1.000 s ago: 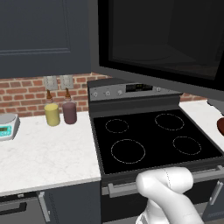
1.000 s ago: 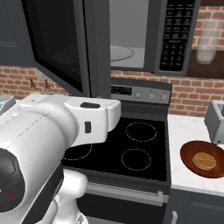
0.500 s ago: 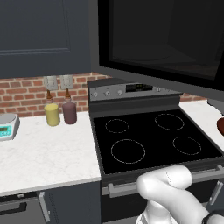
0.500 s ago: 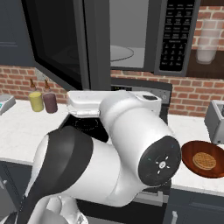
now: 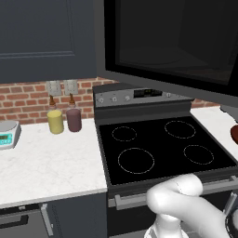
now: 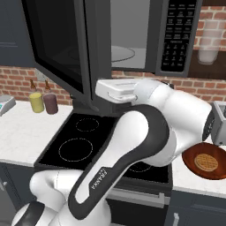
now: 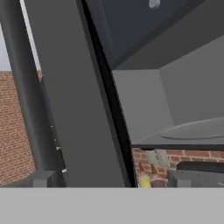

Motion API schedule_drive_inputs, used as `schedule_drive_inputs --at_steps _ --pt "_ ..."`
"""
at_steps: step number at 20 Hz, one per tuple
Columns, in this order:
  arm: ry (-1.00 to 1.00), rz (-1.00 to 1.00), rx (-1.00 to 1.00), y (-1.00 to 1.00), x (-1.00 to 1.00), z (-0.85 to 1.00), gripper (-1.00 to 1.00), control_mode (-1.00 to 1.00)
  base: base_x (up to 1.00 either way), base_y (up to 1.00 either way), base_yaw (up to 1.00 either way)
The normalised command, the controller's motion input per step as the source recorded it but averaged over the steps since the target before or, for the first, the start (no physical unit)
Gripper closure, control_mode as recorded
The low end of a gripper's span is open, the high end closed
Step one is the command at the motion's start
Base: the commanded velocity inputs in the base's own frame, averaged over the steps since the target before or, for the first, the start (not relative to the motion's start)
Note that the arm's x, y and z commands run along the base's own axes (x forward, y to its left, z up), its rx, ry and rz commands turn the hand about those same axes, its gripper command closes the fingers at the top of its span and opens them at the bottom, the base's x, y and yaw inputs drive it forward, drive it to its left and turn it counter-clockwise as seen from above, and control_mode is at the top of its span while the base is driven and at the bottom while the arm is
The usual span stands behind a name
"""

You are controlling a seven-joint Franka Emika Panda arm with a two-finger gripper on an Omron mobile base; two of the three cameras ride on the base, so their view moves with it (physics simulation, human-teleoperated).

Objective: Open the microwave, place the bowl with waffle inside the microwave, then close the microwave door and turn it on.

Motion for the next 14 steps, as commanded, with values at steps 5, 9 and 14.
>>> schedule_drive_inputs --at_steps 5,9,14 --pt "-0.14 0.37 0.19 0.0 0.43 -0.01 -1.0 -1.0 0.0 0.0 0.0" --pt "-0.16 0.3 0.12 0.0 0.22 -0.02 -1.0 -1.0 0.0 0.0 0.0" --pt "-0.15 0.12 0.01 0.14 -0.01 -0.01 -1.0 -1.0 0.0 0.0 0.0"
